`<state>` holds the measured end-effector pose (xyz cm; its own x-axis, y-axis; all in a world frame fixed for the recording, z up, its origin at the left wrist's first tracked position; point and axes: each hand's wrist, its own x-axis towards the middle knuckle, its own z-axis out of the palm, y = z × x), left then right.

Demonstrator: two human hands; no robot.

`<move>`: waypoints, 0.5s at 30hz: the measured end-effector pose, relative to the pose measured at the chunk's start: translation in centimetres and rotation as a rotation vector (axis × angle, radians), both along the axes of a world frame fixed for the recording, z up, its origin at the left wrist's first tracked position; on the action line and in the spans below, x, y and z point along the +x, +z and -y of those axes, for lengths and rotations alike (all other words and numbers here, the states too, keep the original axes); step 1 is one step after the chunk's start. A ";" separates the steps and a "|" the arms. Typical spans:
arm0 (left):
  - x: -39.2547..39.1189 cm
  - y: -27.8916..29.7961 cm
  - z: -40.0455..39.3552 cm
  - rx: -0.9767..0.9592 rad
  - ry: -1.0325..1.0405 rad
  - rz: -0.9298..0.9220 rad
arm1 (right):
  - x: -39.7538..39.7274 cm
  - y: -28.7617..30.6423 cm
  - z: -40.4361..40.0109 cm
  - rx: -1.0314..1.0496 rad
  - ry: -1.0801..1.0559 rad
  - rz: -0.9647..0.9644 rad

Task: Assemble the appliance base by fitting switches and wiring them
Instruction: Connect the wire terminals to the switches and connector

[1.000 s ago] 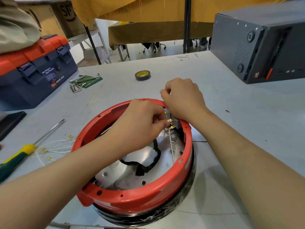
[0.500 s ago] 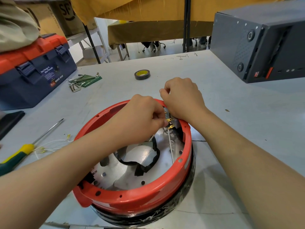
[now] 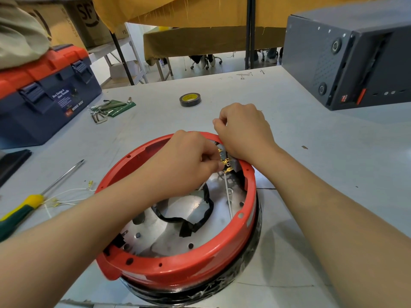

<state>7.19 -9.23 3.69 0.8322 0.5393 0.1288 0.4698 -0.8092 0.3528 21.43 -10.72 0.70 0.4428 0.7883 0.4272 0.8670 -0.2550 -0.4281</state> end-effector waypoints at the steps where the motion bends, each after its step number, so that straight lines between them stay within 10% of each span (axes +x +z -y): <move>1: 0.0 0.0 0.0 -0.002 0.002 0.005 | 0.0 0.0 0.0 0.002 0.003 -0.002; 15: 0.2 -0.6 0.2 0.031 0.006 0.046 | 0.0 -0.1 -0.2 0.020 -0.011 -0.010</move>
